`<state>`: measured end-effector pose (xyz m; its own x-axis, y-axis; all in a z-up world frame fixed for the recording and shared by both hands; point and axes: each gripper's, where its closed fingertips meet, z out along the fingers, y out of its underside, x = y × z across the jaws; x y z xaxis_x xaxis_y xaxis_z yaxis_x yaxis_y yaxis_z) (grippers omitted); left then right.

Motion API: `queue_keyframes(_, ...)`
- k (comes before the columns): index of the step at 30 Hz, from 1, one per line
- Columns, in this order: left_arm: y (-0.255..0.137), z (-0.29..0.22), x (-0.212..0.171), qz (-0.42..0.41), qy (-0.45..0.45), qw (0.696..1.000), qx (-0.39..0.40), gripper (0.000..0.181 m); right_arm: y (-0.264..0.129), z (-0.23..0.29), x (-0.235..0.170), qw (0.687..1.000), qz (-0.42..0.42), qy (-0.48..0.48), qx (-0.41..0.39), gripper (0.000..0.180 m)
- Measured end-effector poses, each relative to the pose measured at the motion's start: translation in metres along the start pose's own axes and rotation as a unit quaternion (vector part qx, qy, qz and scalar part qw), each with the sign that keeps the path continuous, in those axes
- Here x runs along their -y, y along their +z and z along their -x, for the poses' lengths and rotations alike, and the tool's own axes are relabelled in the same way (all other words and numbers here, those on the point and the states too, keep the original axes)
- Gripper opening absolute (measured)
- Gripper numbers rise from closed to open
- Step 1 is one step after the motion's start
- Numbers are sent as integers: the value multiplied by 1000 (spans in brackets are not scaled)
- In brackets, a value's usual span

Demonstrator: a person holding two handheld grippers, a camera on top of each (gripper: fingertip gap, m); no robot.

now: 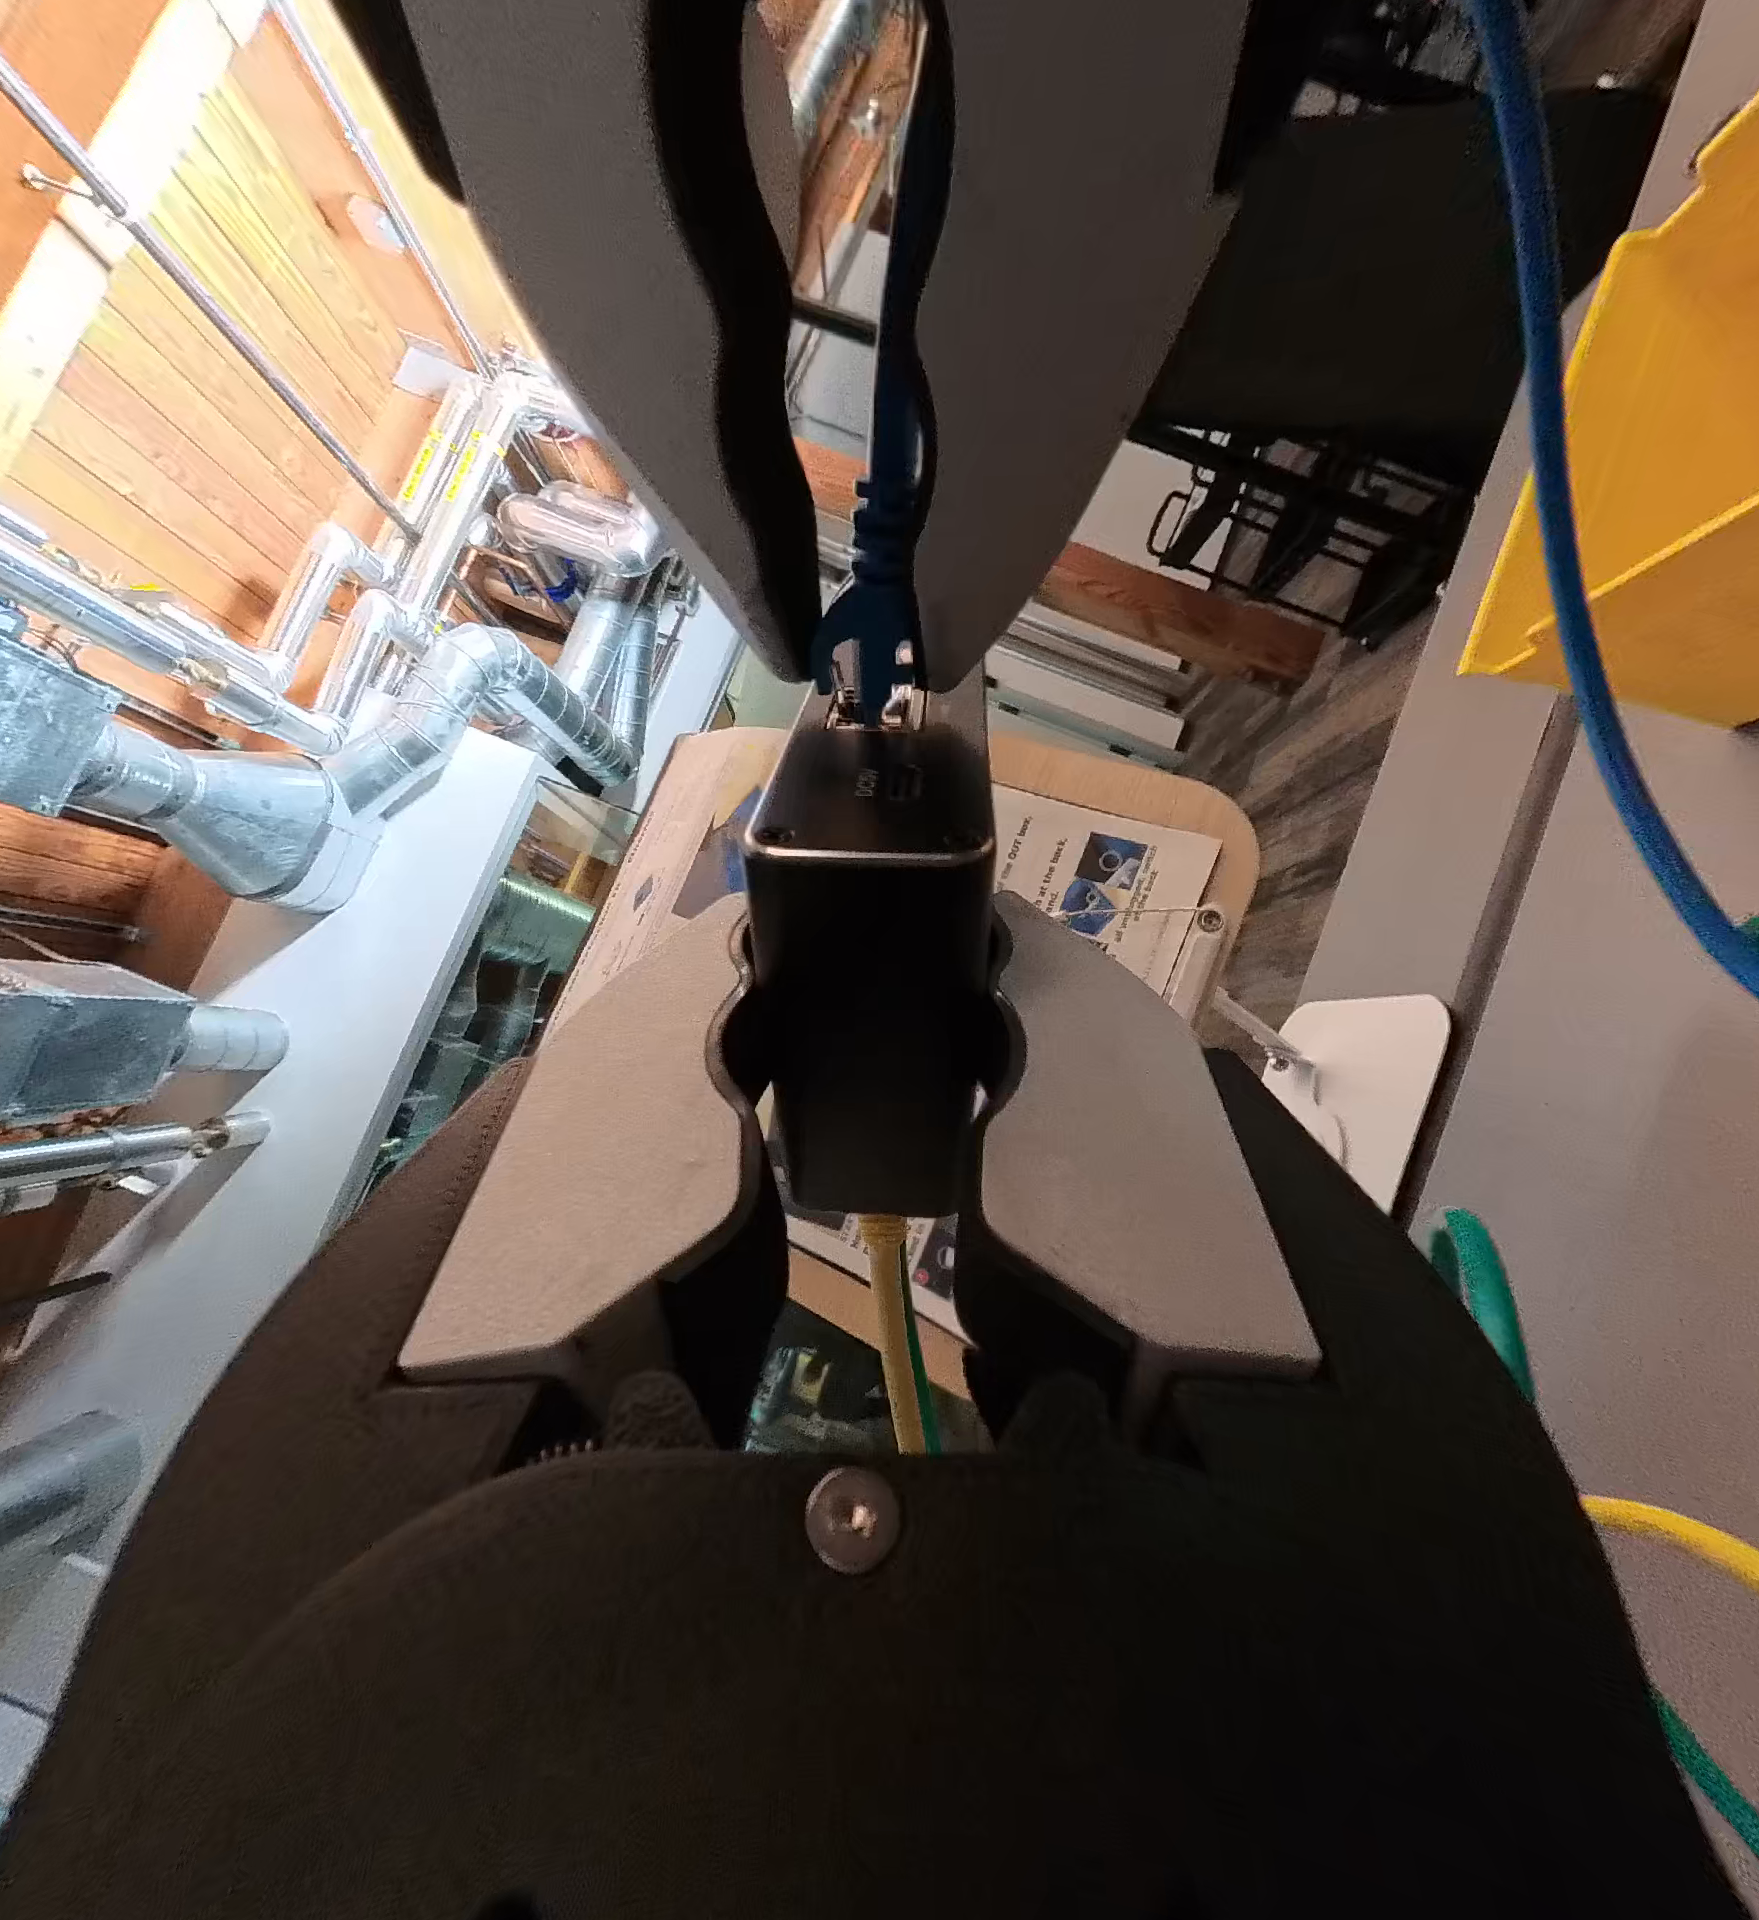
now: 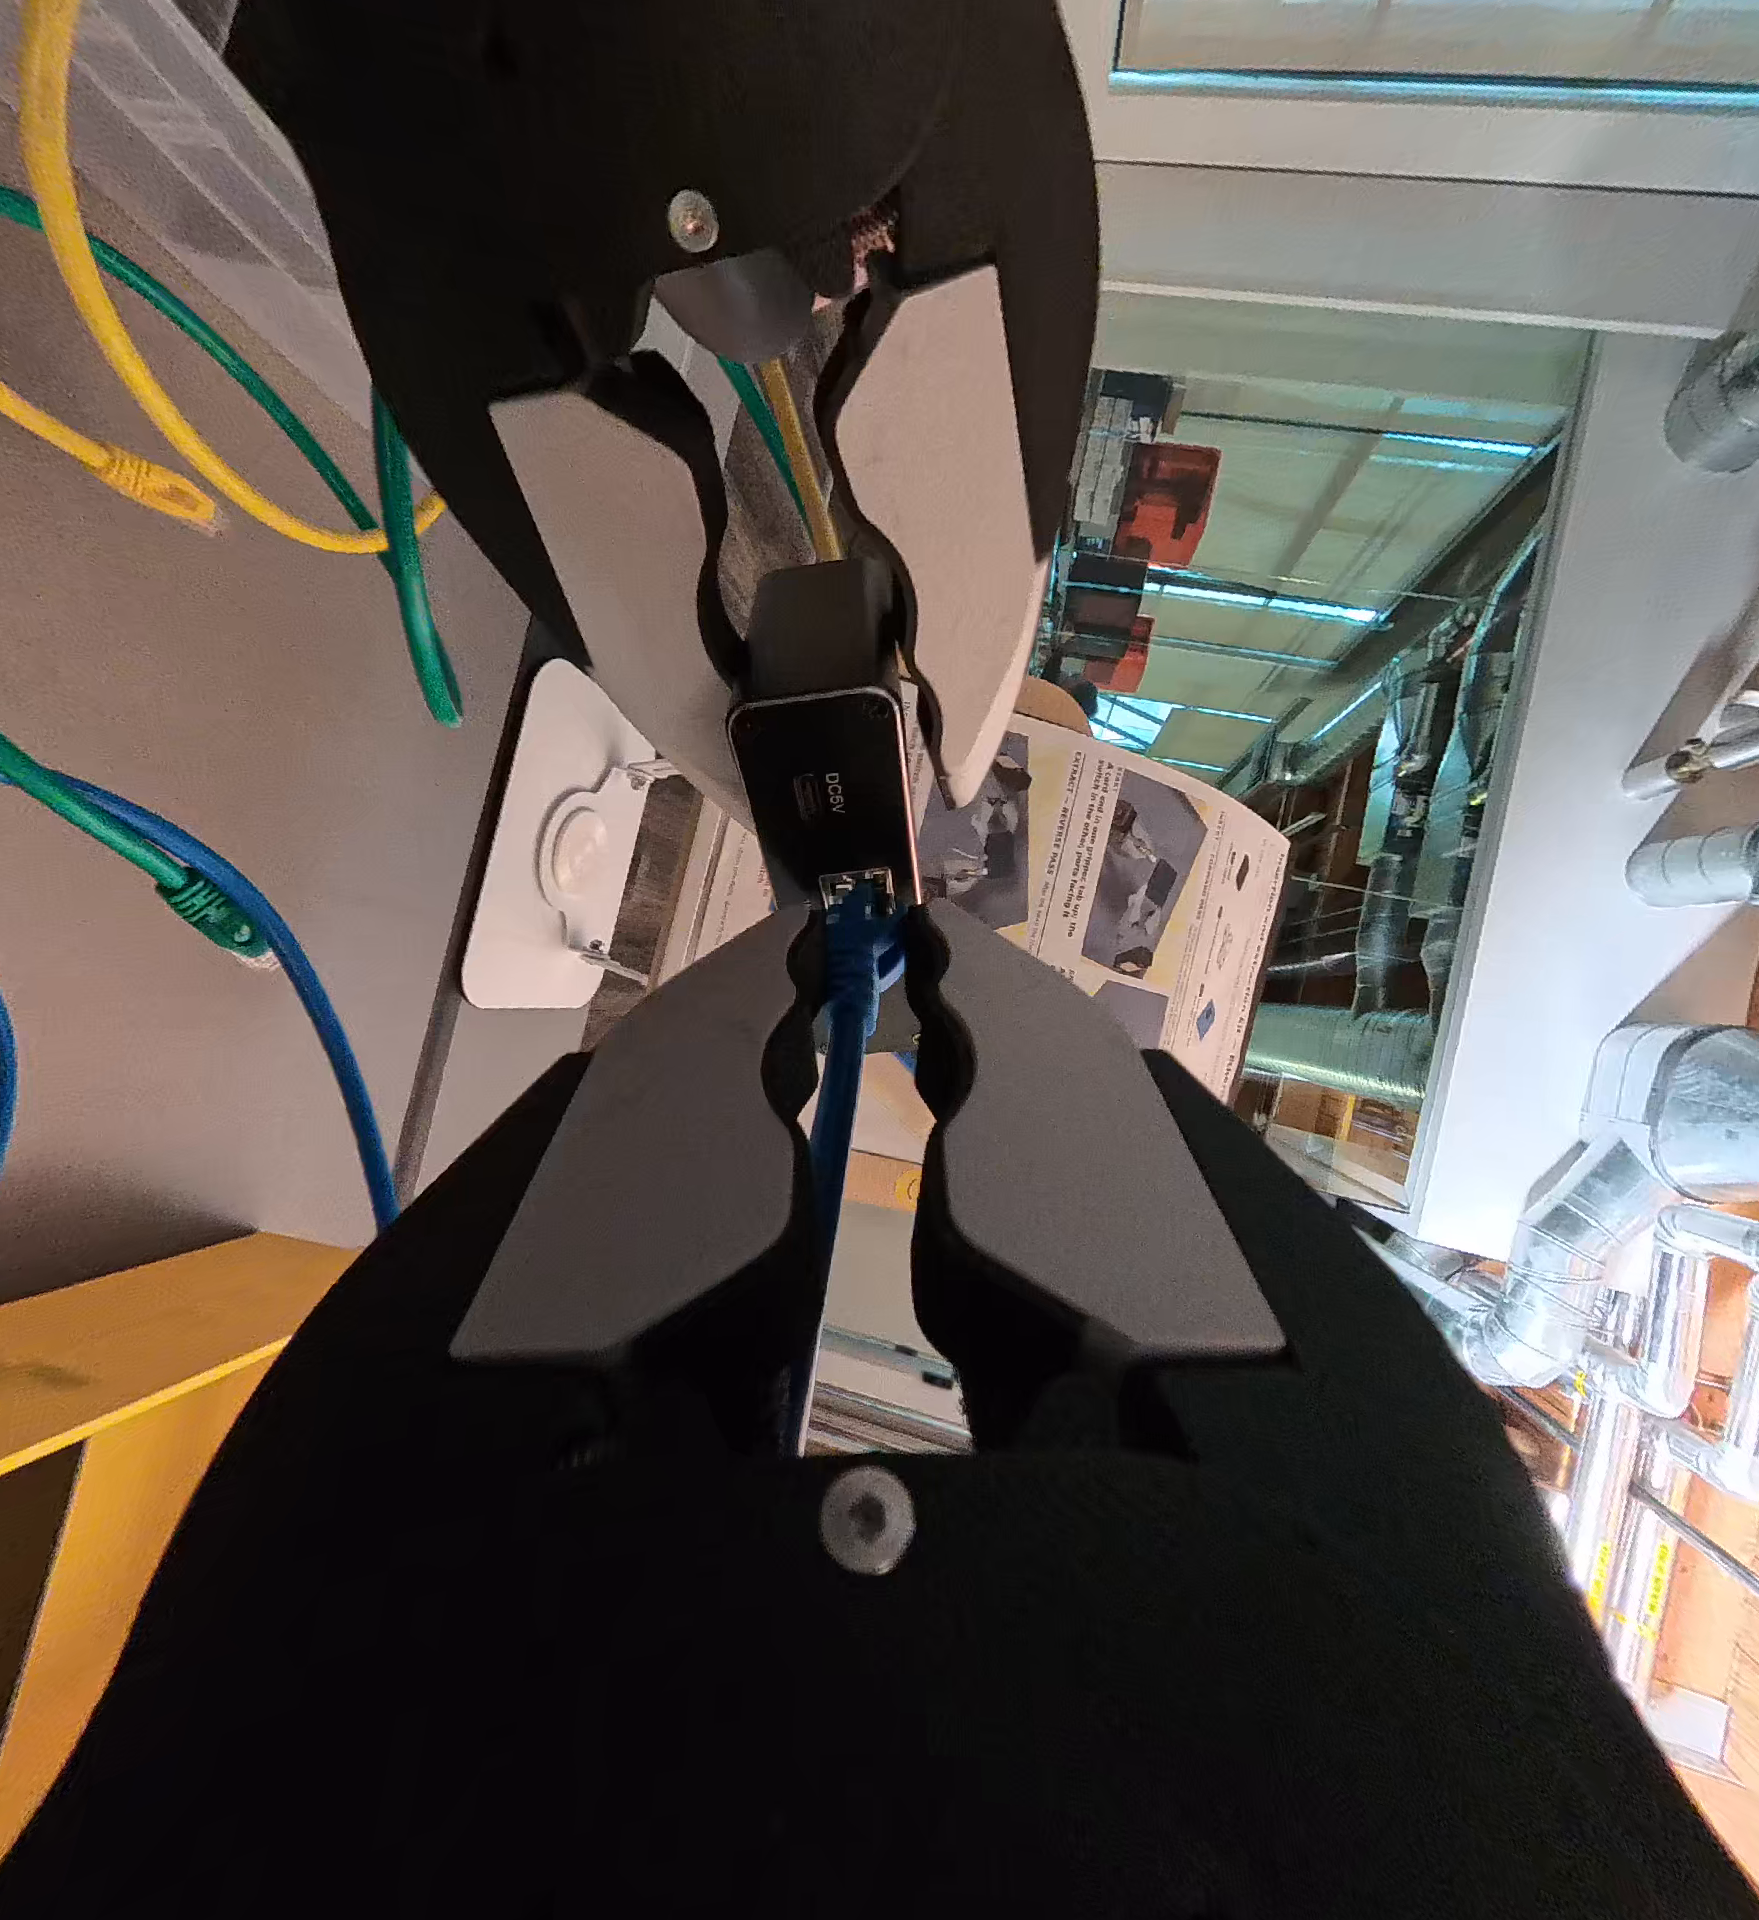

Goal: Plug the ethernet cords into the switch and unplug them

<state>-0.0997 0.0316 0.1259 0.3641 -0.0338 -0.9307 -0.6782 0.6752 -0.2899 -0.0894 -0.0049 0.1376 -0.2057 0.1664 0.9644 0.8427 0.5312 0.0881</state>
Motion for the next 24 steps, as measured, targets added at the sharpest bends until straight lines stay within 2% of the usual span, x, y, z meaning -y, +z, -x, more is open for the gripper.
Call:
queue_keyframes(4, 0, 8, -2, 22, 51, 997, 48, 36, 2, -1, -2, 1000, 8, -10, 8, 16)
queue_keyframes(11, -1, 7, -4, 18, 75, 996, 49, 37, 4, 7, -1, 995, 19, 13, 100, 17)
queue_keyframes(24, 8, -14, -9, 5, 23, 999, -22, 37, 7, 21, -9, 977, 54, -16, 205, 18)
